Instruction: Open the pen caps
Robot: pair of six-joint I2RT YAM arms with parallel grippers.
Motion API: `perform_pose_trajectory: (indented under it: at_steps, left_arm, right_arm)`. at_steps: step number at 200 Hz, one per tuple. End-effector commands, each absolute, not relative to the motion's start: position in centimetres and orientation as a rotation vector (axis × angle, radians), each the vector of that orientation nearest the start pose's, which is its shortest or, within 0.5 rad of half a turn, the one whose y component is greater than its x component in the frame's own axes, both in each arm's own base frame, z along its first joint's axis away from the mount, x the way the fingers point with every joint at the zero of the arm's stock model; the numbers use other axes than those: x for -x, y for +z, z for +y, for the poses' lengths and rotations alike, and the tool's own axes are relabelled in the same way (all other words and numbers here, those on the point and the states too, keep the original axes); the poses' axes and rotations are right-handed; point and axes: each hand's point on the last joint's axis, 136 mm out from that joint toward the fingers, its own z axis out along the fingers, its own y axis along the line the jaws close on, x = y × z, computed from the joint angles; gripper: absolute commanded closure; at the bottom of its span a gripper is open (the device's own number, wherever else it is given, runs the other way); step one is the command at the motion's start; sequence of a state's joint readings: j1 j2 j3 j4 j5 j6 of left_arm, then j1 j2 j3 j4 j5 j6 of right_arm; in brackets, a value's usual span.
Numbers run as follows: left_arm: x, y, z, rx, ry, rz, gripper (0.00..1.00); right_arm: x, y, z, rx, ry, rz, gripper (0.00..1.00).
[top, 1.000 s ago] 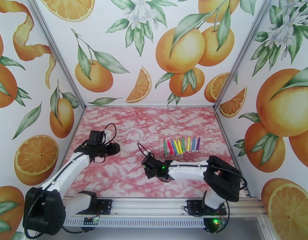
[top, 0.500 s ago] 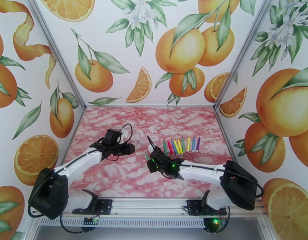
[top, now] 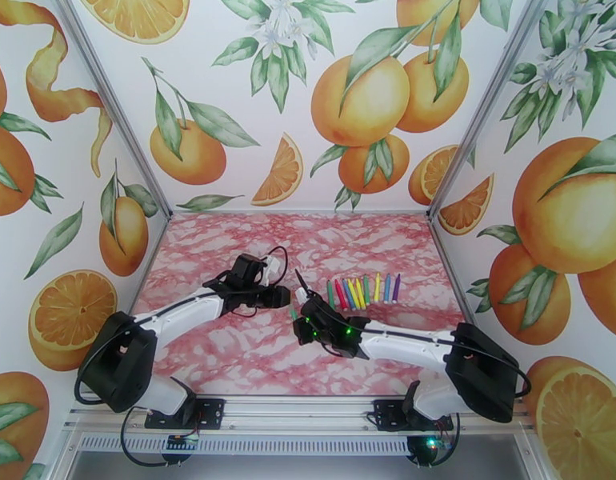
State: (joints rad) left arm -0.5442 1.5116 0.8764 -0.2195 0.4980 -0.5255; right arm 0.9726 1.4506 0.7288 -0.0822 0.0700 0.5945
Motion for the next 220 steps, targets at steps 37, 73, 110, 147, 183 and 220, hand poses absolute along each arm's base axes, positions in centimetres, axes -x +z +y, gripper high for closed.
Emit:
perform_pose_trajectory:
  at_steps: [37,73,110,147,183,220]
  left_arm:
    - [-29.5,12.3,-28.8,-0.306,-1.107,2.520,0.56]
    - [-29.6,12.9,-29.4,-0.308,-1.123,2.504,0.56]
    - [-29.8,12.9,-29.6,-0.290,-1.138,2.508,0.56]
    - [-29.9,12.8,-29.7,-0.243,-1.158,2.515,0.56]
    - [-30.0,12.9,-30.0,-0.221,-1.186,2.510,0.57]
    - [-29.9,13.3,-30.4,-0.228,-1.218,2.497,0.65]
  right_arm:
    - [-23.2,10.6,31.5,0.421,0.707,2.370,0.92]
    - [-23.3,11.0,31.6,0.424,0.713,2.363,0.92]
    - [-23.4,11.4,31.5,0.414,0.710,2.347,0.93]
    - [-23.5,12.0,31.1,0.401,0.699,2.332,0.94]
    - [-23.5,12.4,31.0,0.401,0.701,2.320,0.94]
    - [-23.6,12.5,31.1,0.400,0.702,2.313,0.95]
